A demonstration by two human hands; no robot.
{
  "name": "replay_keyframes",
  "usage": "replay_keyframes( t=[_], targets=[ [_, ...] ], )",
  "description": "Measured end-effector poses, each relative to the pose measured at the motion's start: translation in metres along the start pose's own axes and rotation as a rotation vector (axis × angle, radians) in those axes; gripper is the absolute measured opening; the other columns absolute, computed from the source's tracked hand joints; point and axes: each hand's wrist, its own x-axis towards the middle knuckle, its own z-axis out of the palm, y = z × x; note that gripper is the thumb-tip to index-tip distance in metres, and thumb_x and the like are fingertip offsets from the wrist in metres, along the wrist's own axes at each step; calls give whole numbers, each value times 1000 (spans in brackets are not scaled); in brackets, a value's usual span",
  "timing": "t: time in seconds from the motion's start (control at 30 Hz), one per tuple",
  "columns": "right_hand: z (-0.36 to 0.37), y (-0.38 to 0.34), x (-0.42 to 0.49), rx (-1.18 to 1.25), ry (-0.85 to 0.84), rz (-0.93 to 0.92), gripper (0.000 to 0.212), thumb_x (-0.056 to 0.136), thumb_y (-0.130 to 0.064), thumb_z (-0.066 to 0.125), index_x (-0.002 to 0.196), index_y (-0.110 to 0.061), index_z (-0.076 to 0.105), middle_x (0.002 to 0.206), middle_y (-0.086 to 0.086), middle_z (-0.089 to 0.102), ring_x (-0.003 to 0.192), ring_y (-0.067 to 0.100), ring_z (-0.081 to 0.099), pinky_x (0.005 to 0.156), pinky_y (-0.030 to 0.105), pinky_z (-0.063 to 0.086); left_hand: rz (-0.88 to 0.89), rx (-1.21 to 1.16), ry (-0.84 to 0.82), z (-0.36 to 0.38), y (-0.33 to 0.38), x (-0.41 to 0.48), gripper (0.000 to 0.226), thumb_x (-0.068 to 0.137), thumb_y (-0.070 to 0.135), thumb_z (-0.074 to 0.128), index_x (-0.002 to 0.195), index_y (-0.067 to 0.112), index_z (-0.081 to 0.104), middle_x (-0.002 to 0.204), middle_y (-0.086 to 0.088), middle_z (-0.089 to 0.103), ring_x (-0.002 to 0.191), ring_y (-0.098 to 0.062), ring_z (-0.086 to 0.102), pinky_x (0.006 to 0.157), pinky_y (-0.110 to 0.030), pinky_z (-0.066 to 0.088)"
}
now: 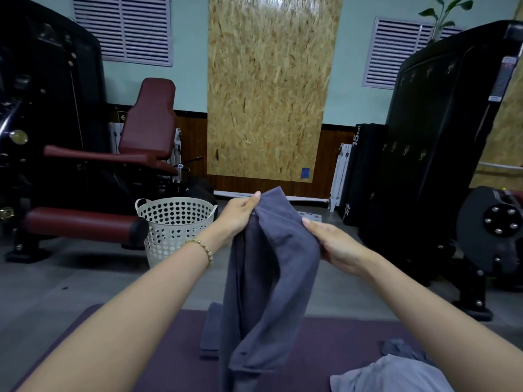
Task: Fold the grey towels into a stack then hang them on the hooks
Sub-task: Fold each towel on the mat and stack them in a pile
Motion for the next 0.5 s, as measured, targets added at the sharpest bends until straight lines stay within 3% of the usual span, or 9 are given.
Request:
replay_keyframes(
  t=[0.1, 0.17, 0.23, 0.3, 0.37, 0.43, 0.5],
  targets=[
    [6, -6, -1, -7, 52, -21, 39, 91, -43, 52, 106, -11, 67, 103, 6, 72, 95, 18, 67, 85, 30, 52, -17, 70, -53, 0, 4, 0, 48, 92, 55, 48, 87, 13, 71, 83, -2, 67, 78, -10, 60, 75, -24, 46],
    [7, -8, -5, -45, -8, 26, 40, 77, -52, 60, 88, -15, 70, 88, 2, 73, 83, 13, 68, 74, 24, 52, 60, 93, -83, -2, 4, 1, 55, 85, 60, 56, 77, 6, 68, 77, -3, 60, 74, -10, 54, 71, -25, 42],
    [9, -7, -8, -111, -129, 116, 54, 60, -61, 73, 91, -17, 70, 93, 1, 74, 87, 13, 69, 77, 24, 53, 110, 28, -21, -3, 7, 0, 50, 88, 49, 59, 78, 1, 69, 74, 0, 61, 71, -6, 54, 65, -17, 41],
    [13, -6, -6, -220, -215, 175, 76, 47, -59, 85, 105, -14, 66, 104, 3, 73, 98, 16, 68, 88, 30, 53, 132, -18, 52, -7, 14, 0, 36, 90, 41, 60, 74, 10, 70, 69, 6, 63, 65, 0, 55, 58, -10, 41],
    [19, -8, -2, -280, -219, 157, 71, 51, -53, 86, 106, -11, 68, 107, 4, 72, 102, 16, 67, 97, 37, 50, 130, -75, 158, -15, 22, 3, 31, 90, 40, 61, 81, 13, 72, 75, 5, 66, 69, 0, 57, 60, -11, 44],
    [25, -14, 3, -251, -173, 105, 44, 64, -52, 75, 90, -16, 75, 100, 1, 74, 99, 14, 67, 102, 38, 47, 118, -123, 287, -35, 30, 10, 34, 89, 40, 62, 92, 7, 72, 83, 0, 66, 76, -6, 58, 63, -15, 46],
    [31, -22, 10, -130, -142, 47, 32, 83, -46, 60, 98, -22, 73, 109, -3, 72, 107, 12, 64, 102, 35, 45, 113, -110, 363, -61, 41, 16, 35, 89, 42, 61, 94, 8, 71, 82, 1, 66, 76, -7, 58, 61, -14, 46]
  ],
)
